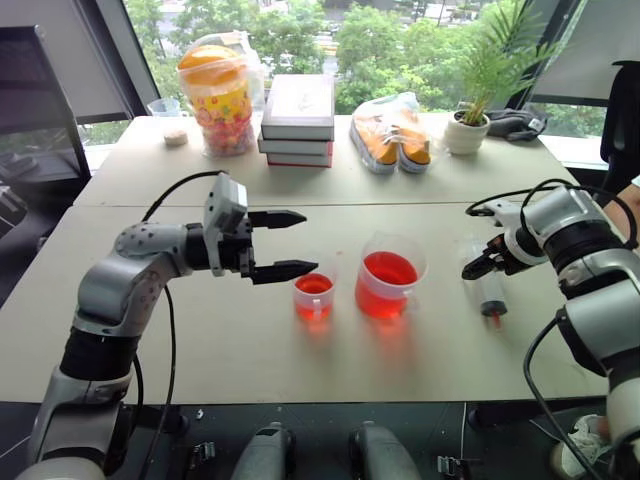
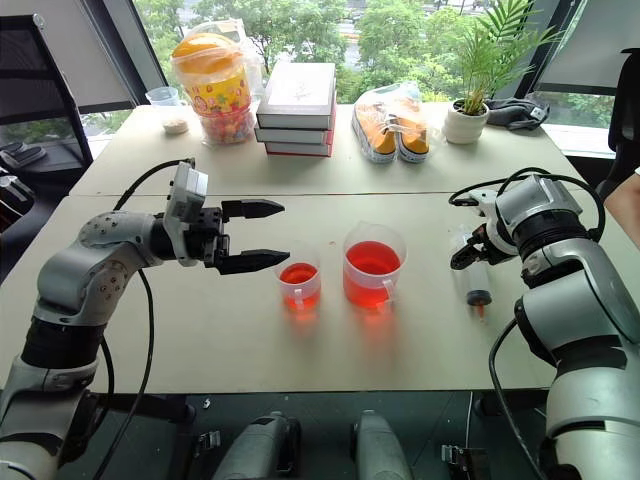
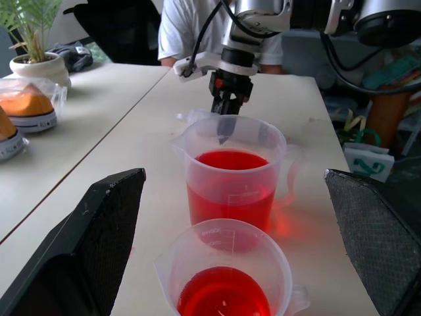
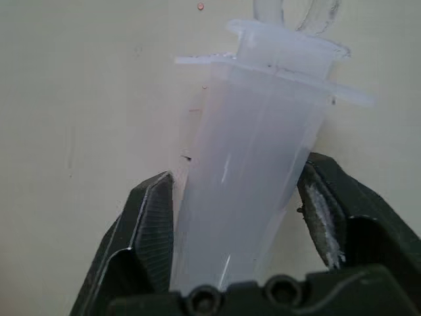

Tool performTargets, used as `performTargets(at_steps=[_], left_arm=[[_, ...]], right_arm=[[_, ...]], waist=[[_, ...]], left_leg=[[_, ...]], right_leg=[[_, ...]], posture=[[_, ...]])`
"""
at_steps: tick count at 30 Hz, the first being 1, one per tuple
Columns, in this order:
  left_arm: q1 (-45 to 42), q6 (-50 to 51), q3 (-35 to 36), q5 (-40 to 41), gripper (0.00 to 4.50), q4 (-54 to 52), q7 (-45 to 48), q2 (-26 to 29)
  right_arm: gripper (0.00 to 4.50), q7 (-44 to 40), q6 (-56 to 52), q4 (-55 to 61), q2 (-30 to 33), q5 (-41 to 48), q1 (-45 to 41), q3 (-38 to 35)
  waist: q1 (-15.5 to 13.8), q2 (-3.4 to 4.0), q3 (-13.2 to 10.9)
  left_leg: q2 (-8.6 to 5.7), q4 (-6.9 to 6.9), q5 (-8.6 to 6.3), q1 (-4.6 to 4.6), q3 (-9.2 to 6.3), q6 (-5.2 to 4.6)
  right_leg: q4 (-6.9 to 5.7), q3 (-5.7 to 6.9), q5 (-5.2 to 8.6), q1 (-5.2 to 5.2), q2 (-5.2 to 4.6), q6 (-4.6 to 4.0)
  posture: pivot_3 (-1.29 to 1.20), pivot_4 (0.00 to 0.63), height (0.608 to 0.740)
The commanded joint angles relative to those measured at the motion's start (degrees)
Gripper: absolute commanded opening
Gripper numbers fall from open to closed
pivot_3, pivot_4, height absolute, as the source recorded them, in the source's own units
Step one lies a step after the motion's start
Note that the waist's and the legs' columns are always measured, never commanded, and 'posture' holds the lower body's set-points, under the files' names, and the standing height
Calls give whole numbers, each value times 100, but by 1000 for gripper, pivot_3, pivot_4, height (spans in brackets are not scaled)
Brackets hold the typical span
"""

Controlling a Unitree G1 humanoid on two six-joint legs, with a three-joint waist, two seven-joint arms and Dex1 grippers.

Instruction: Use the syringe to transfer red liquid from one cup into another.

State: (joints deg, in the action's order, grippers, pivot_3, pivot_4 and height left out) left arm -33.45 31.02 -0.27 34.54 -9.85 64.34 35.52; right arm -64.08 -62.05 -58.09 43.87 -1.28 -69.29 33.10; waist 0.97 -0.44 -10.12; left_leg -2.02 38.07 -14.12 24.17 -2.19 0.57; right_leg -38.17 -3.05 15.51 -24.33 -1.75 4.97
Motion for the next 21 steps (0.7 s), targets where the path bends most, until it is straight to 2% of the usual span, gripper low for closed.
performTargets(at_steps=[1, 5, 9, 13, 15, 16, 19, 21], left_arm=[[-183, -37, 136, 86, 4500, -44, 33, 56], [-397, -78, 18, -14, 4500, 106, 61, 7], [-537, -125, 46, -34, 4500, 285, 124, 26], [-669, -208, 83, -40, 4500, 536, 326, 121], [-802, -293, 60, -96, 4500, 754, 451, 153], [-886, -323, 23, -129, 4500, 846, 477, 136], [-1108, -441, -47, -241, 4500, 1192, 596, 90], [-1242, -511, -108, -317, 4500, 1367, 686, 61]], right_arm=[[1426, -143, 23, -102, -180, -188, 107, -64], [1391, -194, -126, 164, -29, -205, 67, -369], [1391, 357, -378, 749, 307, -45, -80, -1245], [1391, 1058, 158, 2943, 774, 144, 612, -2424], [1391, 1363, 209, 4149, 806, 340, 1057, -3118], [1391, 1521, 288, 4671, 698, 492, 1223, -3523], [1391, 2144, 537, 6139, -177, 1190, 1406, -4846], [1391, 2351, 580, 6953, -781, 1782, 1466, -5446]], waist=[[4, -8, 5], [4, -9, 5], [5, 0, 0], [-18, 6, -4], [-21, 6, -4], [-22, 6, -4], [29, 6, -3], [22, 6, -3]], left_leg=[[1, -2, 0, -4, -1, 0], [0, -1, 0, -7, 0, 0], [0, -10, 0, -5, 1, 1], [0, -13, 1, 21, 3, 2], [0, -18, 0, 24, 0, 2], [0, -17, 0, 24, 2, 2], [0, -13, 0, 21, 10, 1], [2, -10, 1, 16, 13, 1]], right_leg=[[0, 0, 0, 3, 1, 0], [0, 0, 0, 6, 0, -1], [-1, -2, 0, -3, -1, -1], [-3, -4, 0, -30, -1, -1], [1, -1, 0, -32, -1, 0], [1, -1, 0, -32, -1, 0], [-4, -9, -1, -29, 0, 1], [-14, -14, -2, -29, 1, 2]], posture=[[0, 150, 740], [0, 150, 740], [0, 150, 740], [0, 150, 740], [0, 150, 740], [0, 150, 740], [0, 150, 740], [0, 150, 740]])
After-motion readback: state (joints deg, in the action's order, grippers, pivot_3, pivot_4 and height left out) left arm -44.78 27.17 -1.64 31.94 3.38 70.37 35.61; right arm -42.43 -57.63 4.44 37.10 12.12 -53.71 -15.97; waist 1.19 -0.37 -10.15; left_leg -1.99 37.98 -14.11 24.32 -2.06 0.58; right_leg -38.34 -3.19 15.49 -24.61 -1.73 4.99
